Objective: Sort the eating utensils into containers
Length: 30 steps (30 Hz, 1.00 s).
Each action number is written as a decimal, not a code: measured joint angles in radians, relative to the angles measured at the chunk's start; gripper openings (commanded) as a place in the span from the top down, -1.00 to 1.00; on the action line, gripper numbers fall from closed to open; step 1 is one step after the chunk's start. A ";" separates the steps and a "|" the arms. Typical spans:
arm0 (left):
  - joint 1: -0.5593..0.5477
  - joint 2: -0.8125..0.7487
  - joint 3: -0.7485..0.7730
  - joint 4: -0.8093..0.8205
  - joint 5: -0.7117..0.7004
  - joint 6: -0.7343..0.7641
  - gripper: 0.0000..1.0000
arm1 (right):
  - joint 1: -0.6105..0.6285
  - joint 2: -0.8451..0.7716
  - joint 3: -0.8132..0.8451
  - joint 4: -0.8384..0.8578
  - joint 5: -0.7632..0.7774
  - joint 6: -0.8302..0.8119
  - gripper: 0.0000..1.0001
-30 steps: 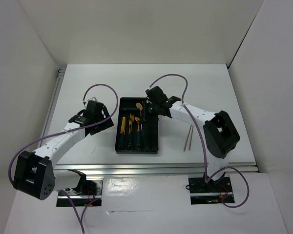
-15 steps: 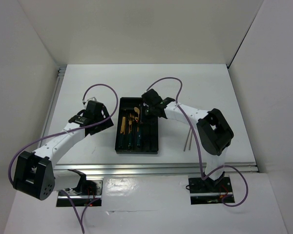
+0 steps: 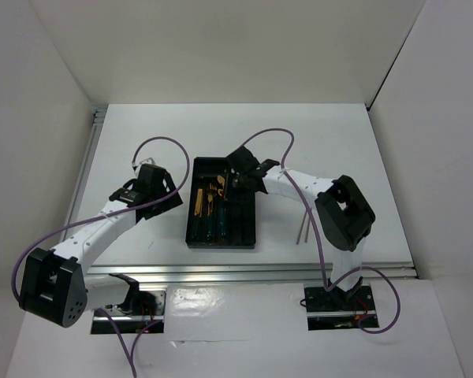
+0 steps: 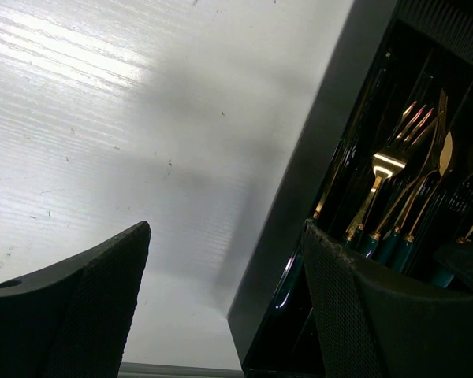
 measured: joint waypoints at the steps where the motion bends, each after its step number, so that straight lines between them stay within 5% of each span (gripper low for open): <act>1: 0.000 -0.001 -0.001 0.000 0.000 0.000 -0.67 | 0.000 0.000 0.000 -0.001 0.003 0.007 1.00; 30: 0.000 -0.012 -0.011 0.003 -0.004 0.000 -0.67 | 0.020 0.051 0.000 -0.031 0.017 0.047 0.97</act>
